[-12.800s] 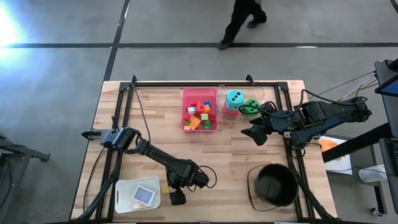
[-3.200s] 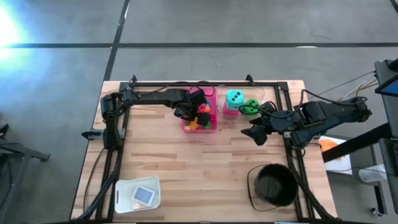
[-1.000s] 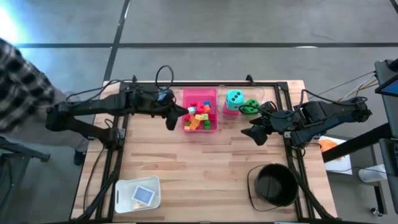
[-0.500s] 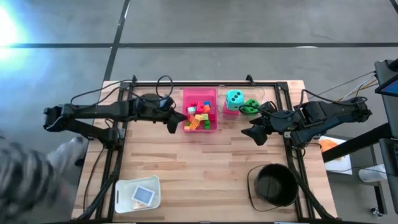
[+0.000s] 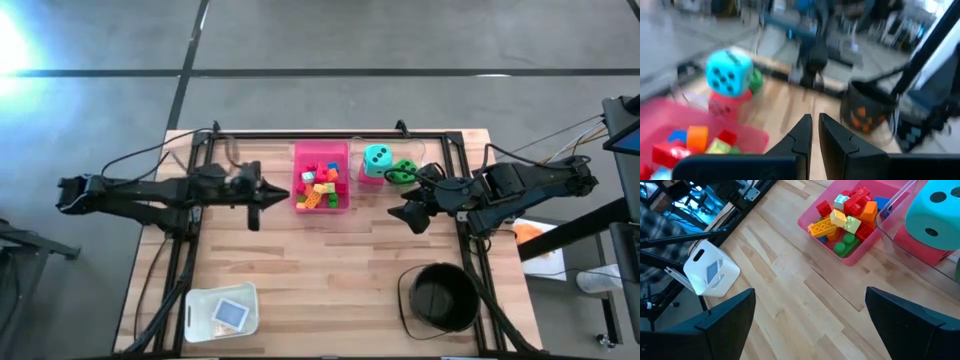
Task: Pick & Place Toys
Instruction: Return to Home Position
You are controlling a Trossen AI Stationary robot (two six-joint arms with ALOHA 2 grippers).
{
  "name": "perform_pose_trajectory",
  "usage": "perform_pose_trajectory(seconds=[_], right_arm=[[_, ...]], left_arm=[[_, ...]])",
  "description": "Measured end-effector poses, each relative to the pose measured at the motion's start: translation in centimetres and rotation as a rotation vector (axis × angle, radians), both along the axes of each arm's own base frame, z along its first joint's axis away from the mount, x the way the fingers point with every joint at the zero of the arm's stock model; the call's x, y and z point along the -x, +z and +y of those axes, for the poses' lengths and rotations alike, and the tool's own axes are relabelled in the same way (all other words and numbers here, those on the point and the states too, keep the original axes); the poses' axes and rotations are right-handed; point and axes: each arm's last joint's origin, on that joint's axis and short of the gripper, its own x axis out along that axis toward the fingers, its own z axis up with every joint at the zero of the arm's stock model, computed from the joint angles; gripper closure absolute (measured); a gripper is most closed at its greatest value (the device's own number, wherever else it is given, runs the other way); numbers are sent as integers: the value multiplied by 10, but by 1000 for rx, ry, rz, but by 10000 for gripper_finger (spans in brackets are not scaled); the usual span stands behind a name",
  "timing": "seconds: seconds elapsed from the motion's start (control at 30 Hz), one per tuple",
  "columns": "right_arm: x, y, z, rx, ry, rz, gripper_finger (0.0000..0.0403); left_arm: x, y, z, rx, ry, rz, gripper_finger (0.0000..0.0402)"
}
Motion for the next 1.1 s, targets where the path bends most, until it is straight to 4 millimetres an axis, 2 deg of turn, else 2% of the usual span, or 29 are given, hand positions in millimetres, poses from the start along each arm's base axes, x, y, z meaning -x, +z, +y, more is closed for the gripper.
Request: perform_pose_trajectory(seconds=[0.1, 0.4, 0.6, 0.8, 1.1], right_arm=[[0, 0, 0, -1, -1, -1, 33], [0, 0, 0, -2, -1, -1, 33], [0, 0, 0, -1, -1, -1, 33], [0, 0, 0, 0, 0, 0, 33], [0, 0, 0, 0, 0, -1, 33]], left_arm=[[15, -8, -1, -8, 4, -107, 365], [45, -55, -2, 67, 41, -64, 364], [59, -74, -3, 37, 49, -170, 364], [72, -90, -3, 10, 40, -215, 364], [84, -95, -5, -22, 23, -265, 364]])
